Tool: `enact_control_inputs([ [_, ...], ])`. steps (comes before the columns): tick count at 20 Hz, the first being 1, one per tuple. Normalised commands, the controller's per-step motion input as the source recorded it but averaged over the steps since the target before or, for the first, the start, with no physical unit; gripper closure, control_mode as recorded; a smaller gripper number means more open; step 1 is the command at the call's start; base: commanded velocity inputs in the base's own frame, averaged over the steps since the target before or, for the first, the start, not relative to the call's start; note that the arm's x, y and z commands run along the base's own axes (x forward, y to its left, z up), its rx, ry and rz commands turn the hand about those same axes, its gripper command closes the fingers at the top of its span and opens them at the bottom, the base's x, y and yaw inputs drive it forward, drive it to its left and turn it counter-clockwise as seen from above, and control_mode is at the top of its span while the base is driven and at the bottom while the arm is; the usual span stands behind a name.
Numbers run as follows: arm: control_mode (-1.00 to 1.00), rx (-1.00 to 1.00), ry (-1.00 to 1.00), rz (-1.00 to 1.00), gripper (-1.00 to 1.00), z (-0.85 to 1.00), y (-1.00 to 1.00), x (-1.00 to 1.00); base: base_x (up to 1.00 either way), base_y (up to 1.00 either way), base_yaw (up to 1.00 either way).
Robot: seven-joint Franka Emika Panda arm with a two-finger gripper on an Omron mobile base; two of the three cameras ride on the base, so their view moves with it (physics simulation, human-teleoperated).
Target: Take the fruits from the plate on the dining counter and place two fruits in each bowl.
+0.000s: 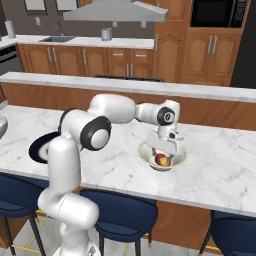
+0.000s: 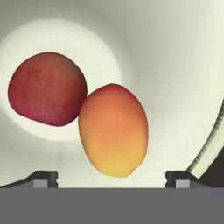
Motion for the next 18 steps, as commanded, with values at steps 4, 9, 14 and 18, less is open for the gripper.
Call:
enact_control_inputs([
  [4, -1.0, 0.0, -0.17, 0.1, -1.0, 0.7, 0.15, -0.13, 0.0, 0.0, 0.0],
  [9, -1.0, 0.0, -0.35, 0.15, -1.0, 0.98, 0.42, -0.4, 0.0, 0.0, 0.0],
  [14, -1.0, 0.08, -0.49, 0.28, -1.0, 0.79, 0.83, -0.12, 0.0, 0.0, 0.0],
  [18, -1.0, 0.02, -0.35, 0.34, -1.0, 0.51, 1.0, -0.09, 0.0, 0.0, 0.0],
])
